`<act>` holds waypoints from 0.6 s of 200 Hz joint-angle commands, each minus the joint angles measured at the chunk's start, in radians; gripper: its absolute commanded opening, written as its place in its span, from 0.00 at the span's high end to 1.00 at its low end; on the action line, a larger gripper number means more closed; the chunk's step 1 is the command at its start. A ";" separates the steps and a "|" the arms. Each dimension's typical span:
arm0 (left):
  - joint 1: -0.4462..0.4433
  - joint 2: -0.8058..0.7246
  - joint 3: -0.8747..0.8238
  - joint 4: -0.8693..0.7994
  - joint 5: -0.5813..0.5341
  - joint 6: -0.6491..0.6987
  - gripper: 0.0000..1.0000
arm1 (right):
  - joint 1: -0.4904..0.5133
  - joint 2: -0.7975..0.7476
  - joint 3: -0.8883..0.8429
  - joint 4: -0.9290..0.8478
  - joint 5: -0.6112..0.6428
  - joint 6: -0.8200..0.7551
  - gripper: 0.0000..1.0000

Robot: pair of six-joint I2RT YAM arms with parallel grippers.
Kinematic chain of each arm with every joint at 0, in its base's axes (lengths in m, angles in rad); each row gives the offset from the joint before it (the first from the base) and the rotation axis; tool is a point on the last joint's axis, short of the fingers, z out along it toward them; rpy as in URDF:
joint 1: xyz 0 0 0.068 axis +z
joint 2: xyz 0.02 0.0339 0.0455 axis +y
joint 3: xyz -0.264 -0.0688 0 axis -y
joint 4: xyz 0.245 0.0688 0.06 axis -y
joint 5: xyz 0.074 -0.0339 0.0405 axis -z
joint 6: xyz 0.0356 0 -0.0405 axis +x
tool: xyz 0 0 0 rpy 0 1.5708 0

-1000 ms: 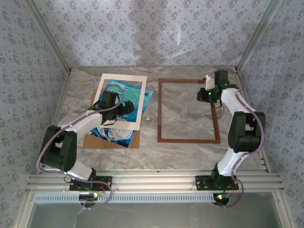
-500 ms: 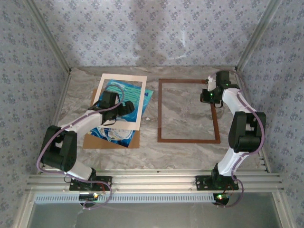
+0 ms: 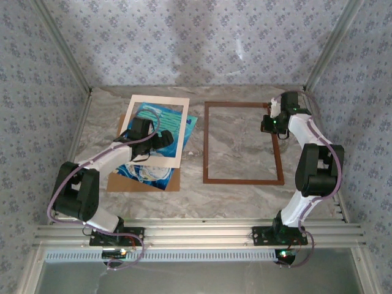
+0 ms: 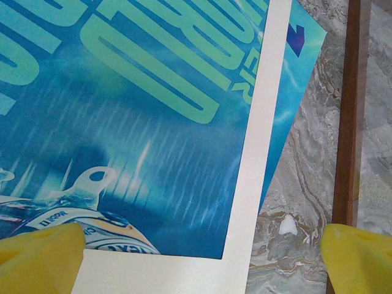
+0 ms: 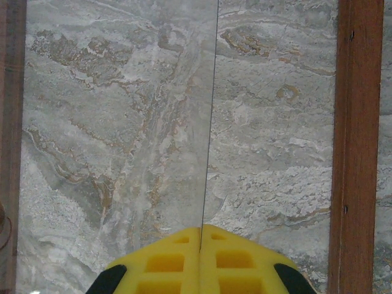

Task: Put the photo into the frame

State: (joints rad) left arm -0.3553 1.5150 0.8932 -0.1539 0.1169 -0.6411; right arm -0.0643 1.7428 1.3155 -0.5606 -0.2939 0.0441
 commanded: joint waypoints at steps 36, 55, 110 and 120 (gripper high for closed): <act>0.003 0.022 -0.011 0.016 0.013 -0.004 0.02 | -0.009 -0.040 -0.007 -0.030 0.045 0.036 1.00; 0.003 0.018 -0.013 0.015 0.011 -0.003 0.01 | -0.011 -0.042 -0.015 -0.030 0.045 0.046 1.00; 0.003 0.015 -0.019 0.014 0.009 -0.002 0.01 | -0.013 -0.042 -0.010 -0.036 0.033 0.065 1.00; 0.002 0.013 -0.020 0.016 0.008 -0.002 0.01 | -0.012 -0.044 -0.006 -0.036 0.033 0.065 1.00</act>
State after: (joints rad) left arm -0.3553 1.5284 0.8864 -0.1535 0.1165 -0.6407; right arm -0.0700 1.7325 1.3048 -0.5667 -0.2676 0.0902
